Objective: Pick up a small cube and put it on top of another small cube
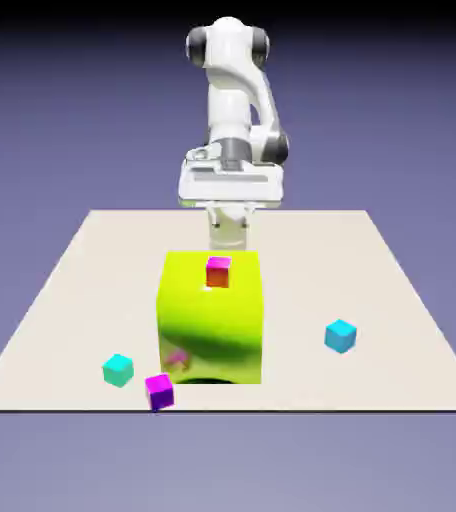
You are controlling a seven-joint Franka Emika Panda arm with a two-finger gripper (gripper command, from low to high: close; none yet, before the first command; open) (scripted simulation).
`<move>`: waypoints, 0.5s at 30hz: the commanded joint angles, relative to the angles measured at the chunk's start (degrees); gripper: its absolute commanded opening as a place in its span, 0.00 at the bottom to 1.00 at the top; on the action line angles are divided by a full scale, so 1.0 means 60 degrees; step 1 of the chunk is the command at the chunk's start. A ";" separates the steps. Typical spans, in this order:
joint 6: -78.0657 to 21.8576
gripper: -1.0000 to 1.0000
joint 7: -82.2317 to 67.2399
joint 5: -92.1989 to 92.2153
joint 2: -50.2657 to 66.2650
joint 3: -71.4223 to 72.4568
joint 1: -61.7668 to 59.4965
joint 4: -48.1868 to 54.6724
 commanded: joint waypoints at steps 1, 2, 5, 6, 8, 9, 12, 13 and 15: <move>-0.0318 0.50 -0.0131 0.0002 0.0347 -0.0123 0.0066 0.0302; -0.0635 0.50 -0.0262 0.0003 0.0693 -0.0245 0.0131 0.0603; -0.1588 0.50 -0.0654 0.0008 0.1731 -0.0612 0.0328 0.1508; -0.1905 0.50 -0.0785 0.0009 0.2077 -0.0735 0.0393 0.1809; -0.2540 0.50 -0.1046 0.0012 0.2769 -0.0980 0.0525 0.2412; -0.2858 0.50 -0.1177 0.0014 0.3115 -0.1102 0.0590 0.2713; -0.3810 0.50 -0.1569 0.0018 0.4153 -0.1469 0.0787 0.3618; -0.4128 0.50 -0.1700 0.0020 0.4499 -0.1592 0.0852 0.3919; -0.4763 0.50 -0.1961 0.0023 0.5192 -0.1837 0.0983 0.4522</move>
